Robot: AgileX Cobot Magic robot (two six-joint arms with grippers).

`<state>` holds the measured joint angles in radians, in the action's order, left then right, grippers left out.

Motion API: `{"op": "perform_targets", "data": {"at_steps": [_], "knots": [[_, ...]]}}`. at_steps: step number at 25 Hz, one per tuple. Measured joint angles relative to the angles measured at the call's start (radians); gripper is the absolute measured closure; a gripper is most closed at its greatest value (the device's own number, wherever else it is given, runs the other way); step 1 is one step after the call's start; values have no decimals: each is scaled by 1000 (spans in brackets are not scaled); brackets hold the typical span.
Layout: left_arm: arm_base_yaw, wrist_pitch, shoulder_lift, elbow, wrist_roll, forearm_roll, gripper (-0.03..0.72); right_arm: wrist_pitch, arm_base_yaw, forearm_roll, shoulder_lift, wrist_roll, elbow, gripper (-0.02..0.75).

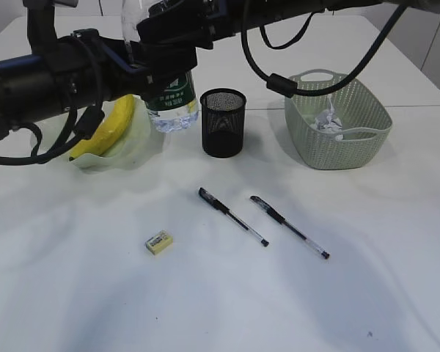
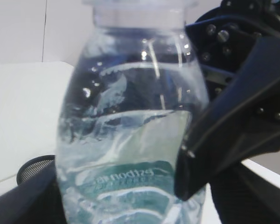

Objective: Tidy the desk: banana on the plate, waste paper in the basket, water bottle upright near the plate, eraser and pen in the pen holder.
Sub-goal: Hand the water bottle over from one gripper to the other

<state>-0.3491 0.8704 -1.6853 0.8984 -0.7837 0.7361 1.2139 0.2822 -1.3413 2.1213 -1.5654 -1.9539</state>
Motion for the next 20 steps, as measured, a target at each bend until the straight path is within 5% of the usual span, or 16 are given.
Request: {"op": "perform_targets", "data": {"at_steps": [20], "knots": [[0, 28, 0, 5, 43, -46, 94, -4, 0, -103, 0, -2, 0, 382]]}}
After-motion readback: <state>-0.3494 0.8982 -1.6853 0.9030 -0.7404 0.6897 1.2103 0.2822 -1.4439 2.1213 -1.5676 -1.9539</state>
